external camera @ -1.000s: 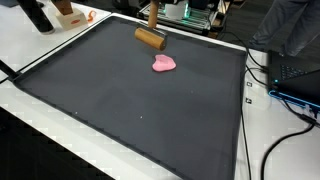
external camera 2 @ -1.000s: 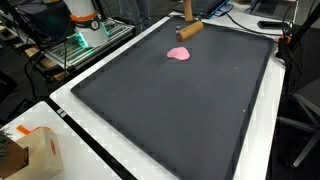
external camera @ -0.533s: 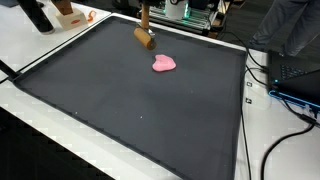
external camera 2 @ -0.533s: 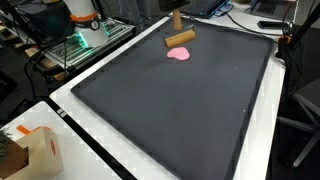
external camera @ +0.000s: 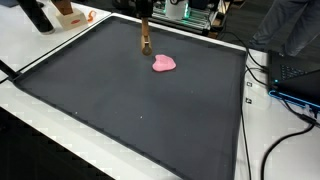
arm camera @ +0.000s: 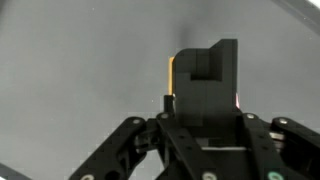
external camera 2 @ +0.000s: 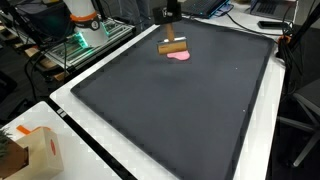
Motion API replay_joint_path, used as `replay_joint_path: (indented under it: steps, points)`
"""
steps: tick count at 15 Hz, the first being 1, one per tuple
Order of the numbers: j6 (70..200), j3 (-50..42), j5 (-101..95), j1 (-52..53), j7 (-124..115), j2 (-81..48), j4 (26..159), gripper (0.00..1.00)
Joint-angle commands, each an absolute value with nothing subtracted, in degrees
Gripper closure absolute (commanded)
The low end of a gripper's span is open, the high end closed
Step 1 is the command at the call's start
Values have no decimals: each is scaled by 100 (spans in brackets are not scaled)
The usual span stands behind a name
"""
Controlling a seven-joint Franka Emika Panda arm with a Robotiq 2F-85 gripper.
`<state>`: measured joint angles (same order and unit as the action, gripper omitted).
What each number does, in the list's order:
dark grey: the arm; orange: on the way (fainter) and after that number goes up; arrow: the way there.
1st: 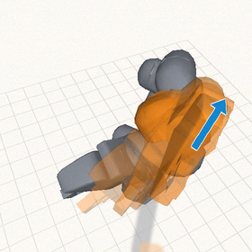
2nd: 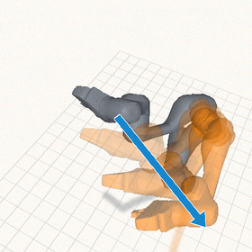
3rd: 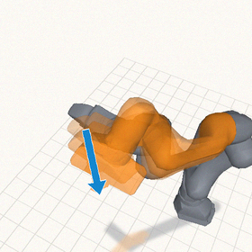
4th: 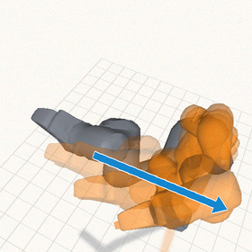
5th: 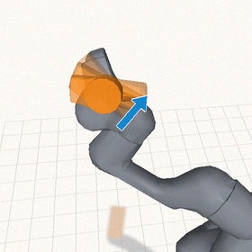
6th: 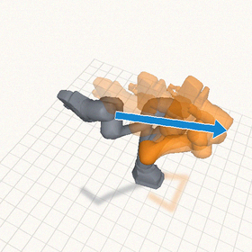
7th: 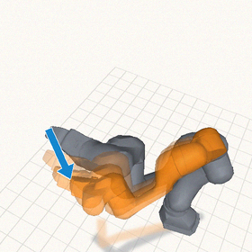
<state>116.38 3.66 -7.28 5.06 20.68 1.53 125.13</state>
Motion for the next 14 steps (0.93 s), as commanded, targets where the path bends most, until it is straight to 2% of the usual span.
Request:
replay_joint_path:
  steps: [1,14]
  points:
    - [11653,268,-2,375,2097,66,12575,77]
    - [11727,57,1108,-14,2300,-289,12515,77]
